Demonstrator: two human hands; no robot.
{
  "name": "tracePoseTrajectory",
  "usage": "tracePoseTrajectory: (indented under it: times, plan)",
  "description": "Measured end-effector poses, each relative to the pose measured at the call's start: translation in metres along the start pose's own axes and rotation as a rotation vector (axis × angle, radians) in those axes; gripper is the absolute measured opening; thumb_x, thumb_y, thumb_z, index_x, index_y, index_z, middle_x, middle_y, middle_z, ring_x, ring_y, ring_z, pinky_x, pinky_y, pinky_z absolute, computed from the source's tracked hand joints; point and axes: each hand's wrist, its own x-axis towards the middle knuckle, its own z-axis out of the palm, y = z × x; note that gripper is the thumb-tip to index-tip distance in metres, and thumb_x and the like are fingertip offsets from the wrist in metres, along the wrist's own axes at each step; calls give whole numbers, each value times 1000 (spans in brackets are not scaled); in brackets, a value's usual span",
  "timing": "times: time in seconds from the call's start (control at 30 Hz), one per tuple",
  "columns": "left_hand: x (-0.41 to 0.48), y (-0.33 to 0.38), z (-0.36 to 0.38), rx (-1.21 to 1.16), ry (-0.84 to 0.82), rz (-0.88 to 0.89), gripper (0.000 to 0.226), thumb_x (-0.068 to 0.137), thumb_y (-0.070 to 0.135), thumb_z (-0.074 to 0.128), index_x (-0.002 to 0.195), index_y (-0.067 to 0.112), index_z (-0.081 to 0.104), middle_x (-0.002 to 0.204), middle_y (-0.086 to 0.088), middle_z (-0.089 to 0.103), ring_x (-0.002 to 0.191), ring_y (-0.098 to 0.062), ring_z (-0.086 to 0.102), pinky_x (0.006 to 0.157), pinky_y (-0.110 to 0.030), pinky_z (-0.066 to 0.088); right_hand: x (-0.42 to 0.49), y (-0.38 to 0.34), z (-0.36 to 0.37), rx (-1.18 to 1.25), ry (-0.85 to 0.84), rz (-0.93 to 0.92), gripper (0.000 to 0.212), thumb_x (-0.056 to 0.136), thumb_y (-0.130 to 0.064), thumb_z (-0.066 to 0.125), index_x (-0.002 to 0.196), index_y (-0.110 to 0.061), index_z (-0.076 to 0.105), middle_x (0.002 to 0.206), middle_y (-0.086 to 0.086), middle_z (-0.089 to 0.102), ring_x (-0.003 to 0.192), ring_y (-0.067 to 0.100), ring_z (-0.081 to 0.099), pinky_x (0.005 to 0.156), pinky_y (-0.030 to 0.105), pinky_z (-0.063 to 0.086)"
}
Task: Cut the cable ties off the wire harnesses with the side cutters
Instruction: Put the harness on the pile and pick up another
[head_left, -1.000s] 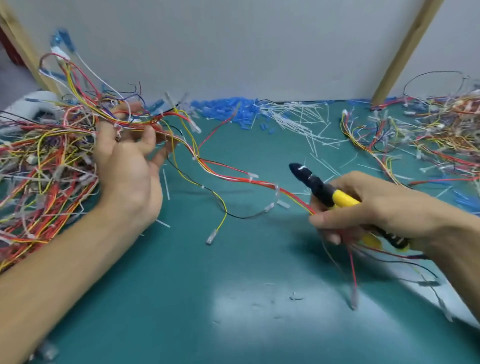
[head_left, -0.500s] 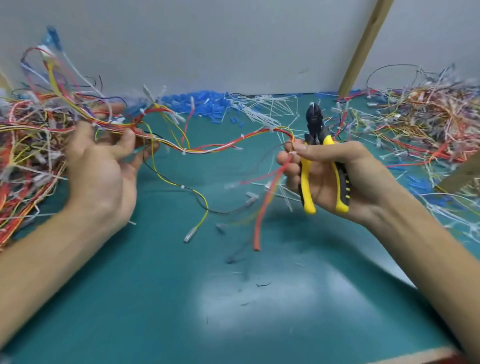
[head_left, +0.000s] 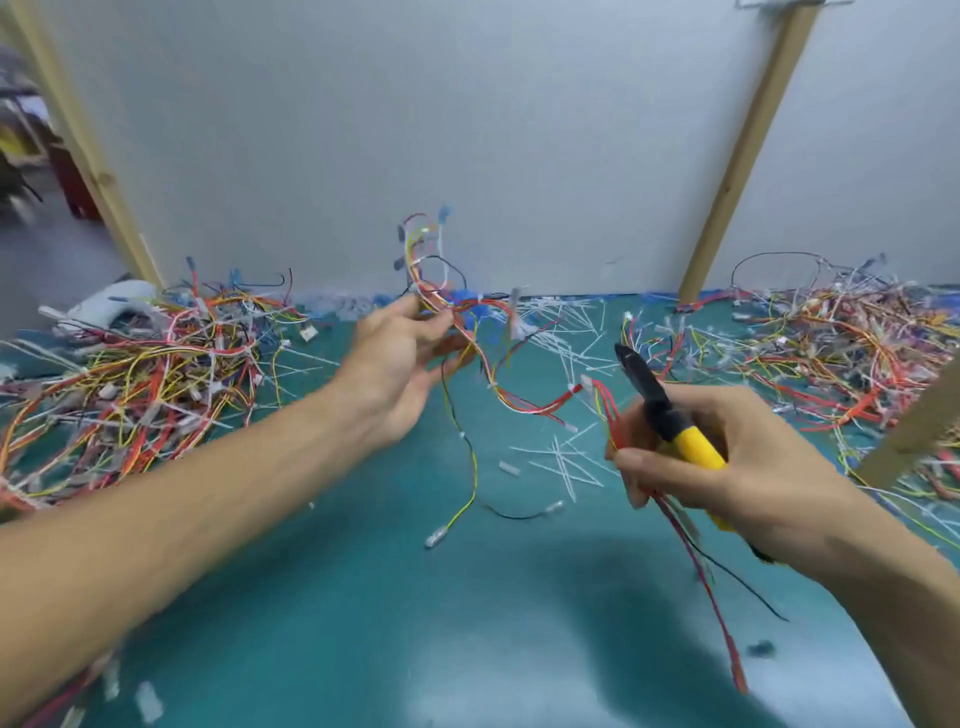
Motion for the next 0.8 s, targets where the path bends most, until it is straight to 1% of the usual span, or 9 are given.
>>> tracePoseTrajectory:
  times: [0.07,0.17,0.3,0.37,0.43,0.5,0.6,0.67,0.8]
  plan:
    - [13,10,34,36,-19,-4,30,101,-6,48,116,16,61,80,0,64,69,-16,60,75,-31,56,-17,-1,-6,-114,61,-1,16,92,-1,77,83,-11,68,67,7,70,59,13,66,58,13,46]
    - [40,24,82,60,-24,17,31,96,-11,49,108,14,62,75,-3,60,62,-18,58,62,-29,58,-38,0,-21,-305,172,23,16,91,-2,76,84,-14,68,70,6,71,61,12,67,59,14,46]
    - [70,10,132,154,-83,-49,23,94,-14,49,95,3,64,96,-20,69,83,-31,67,64,-32,62,-62,8,-44,-543,413,99,15,86,-18,77,88,-28,67,72,-3,73,63,12,68,59,32,52]
    - [78,-11,143,518,-121,-29,6,97,2,60,101,-1,63,109,-28,70,97,-39,71,75,-36,60,-70,15,-50,-711,529,164,13,84,-24,80,82,-28,68,70,-5,70,64,15,65,61,43,52]
    - [79,-31,142,1099,-178,32,24,97,20,60,109,-1,64,113,-25,69,102,-38,67,69,-34,50,-75,21,-52,-812,598,220,18,83,-18,84,77,-25,68,75,-3,68,72,24,64,66,49,53]
    - [71,-46,133,1346,-249,80,15,93,23,56,99,9,59,106,-18,63,91,-32,60,58,-33,36,-79,26,-50,-853,609,264,18,82,-16,84,79,-23,68,80,-3,65,75,27,62,67,49,50]
    - [56,-48,104,1385,-298,115,12,88,22,57,86,11,53,93,-11,61,79,-27,56,61,-33,41,-78,28,-42,-857,564,269,18,82,-16,83,77,-23,67,75,-4,67,72,26,62,65,48,51]
    - [43,-35,79,1387,-307,132,3,85,15,56,88,16,57,95,-10,66,83,-24,54,70,-32,43,-68,25,-30,-834,504,261,17,84,-19,80,76,-24,66,71,-6,68,70,25,62,64,47,52]
    - [15,10,17,1401,-231,162,23,89,15,61,107,18,75,103,2,72,96,-17,63,81,-26,50,-29,16,0,-833,328,240,18,88,-29,73,77,-20,62,69,-1,67,69,26,61,64,48,53]
